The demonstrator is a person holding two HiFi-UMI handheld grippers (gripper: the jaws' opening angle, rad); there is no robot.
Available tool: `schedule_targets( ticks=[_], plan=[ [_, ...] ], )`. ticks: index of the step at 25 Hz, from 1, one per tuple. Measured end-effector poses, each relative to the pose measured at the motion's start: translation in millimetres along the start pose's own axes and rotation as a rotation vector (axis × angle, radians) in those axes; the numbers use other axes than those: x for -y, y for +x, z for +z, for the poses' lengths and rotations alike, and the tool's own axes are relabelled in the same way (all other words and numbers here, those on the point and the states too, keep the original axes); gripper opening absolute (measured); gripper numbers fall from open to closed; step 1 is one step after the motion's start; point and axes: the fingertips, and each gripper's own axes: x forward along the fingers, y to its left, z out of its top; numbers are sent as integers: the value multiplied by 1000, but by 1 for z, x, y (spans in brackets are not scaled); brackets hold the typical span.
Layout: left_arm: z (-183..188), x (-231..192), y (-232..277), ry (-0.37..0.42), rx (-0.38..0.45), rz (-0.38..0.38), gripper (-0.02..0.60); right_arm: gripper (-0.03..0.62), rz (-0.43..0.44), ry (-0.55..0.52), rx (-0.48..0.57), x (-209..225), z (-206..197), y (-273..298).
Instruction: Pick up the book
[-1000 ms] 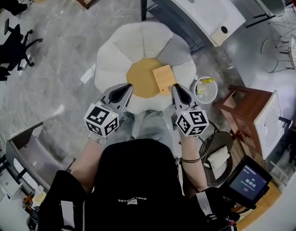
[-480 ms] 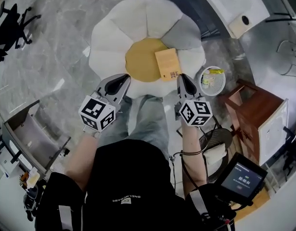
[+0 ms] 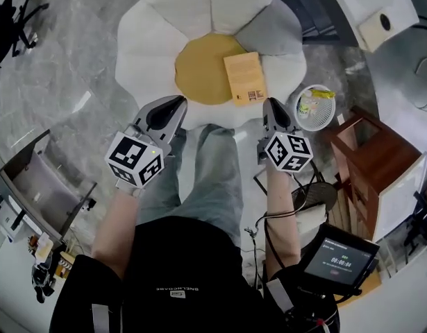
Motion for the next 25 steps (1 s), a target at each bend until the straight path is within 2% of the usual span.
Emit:
schedule_targets(
  ticks=[5, 10, 17, 25],
  plan=[
    [-35, -23, 29, -20, -45, 9, 15, 40, -26, 34, -53, 39, -35, 30],
    [-62, -46, 52, -54, -68, 15, 15, 107, -31, 29, -121, 66, -68, 62],
    [-102, -67, 94, -81, -93, 7, 15, 137, -53, 51, -196, 105, -117, 105],
    [-140, -89, 113, -103, -129, 17, 17, 173, -81, 104, -255, 145, -167, 141]
  ],
)
